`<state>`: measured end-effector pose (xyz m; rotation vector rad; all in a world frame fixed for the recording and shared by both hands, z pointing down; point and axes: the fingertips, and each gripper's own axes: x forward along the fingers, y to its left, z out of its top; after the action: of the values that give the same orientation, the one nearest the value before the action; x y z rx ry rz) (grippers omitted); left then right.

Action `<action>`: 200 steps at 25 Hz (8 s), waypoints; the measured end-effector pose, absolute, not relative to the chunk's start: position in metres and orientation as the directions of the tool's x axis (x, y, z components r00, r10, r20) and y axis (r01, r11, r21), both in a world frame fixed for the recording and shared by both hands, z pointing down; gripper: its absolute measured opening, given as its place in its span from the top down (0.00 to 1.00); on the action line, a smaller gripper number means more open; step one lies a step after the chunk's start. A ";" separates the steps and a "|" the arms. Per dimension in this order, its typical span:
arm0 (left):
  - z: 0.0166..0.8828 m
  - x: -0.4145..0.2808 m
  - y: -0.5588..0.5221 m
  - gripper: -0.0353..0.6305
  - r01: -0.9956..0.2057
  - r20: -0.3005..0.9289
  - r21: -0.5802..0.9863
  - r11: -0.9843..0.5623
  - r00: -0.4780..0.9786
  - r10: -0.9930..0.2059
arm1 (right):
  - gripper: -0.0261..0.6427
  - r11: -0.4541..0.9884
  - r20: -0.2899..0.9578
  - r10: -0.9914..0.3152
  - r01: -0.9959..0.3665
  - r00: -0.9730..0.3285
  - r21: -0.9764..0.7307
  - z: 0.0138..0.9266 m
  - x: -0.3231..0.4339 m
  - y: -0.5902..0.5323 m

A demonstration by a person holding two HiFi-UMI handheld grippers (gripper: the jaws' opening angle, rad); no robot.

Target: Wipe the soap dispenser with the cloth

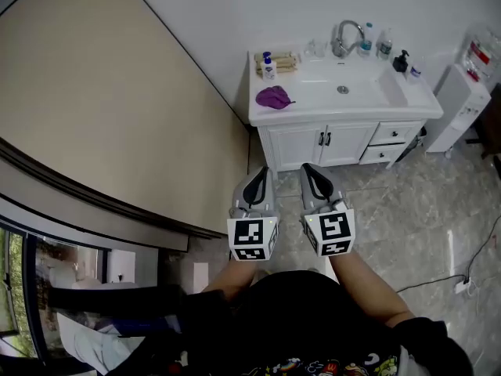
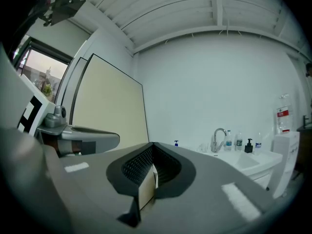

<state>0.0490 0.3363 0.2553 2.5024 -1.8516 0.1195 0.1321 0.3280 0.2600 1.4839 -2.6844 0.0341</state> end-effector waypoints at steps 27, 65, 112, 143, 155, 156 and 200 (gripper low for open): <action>0.323 -0.054 -0.047 0.95 -0.937 0.113 0.075 -0.342 0.349 -0.930 | 0.83 0.533 0.327 -0.807 -0.845 -0.492 0.043 0.392 0.039 -0.028; 0.466 -0.078 -0.141 0.94 -0.961 0.443 0.184 -0.205 0.267 -0.856 | 0.78 0.687 0.737 -0.461 -0.724 -0.493 -0.054 0.575 -0.008 -0.163; 0.445 -0.072 -0.134 0.94 -0.951 0.424 0.161 -0.264 0.308 -0.852 | 0.81 0.565 0.591 -0.681 -0.823 -0.432 0.049 0.510 0.009 -0.238; 0.436 -0.079 -0.122 0.94 -0.938 0.408 0.151 -0.311 0.346 -0.845 | 0.81 0.461 0.478 -0.790 -0.886 -0.385 0.050 0.464 0.025 -0.247; 0.433 -0.084 -0.118 0.94 -0.947 0.407 0.144 -0.289 0.322 -0.855 | 0.81 0.437 0.418 -0.831 -0.895 -0.366 0.084 0.433 0.038 -0.268; 0.434 -0.084 -0.117 0.94 -0.947 0.409 0.144 -0.288 0.322 -0.854 | 0.81 0.439 0.419 -0.830 -0.895 -0.368 0.084 0.433 0.038 -0.268; 0.443 -0.143 -0.113 0.94 -0.961 0.425 0.132 -0.242 0.276 -0.862 | 0.81 0.590 0.373 -0.768 -0.802 -0.520 0.096 0.427 -0.093 -0.255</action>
<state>-0.1432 -0.1130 0.4428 2.1881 -1.6531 0.3755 -0.0929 -0.2553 0.4275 1.2665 -2.4456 0.1233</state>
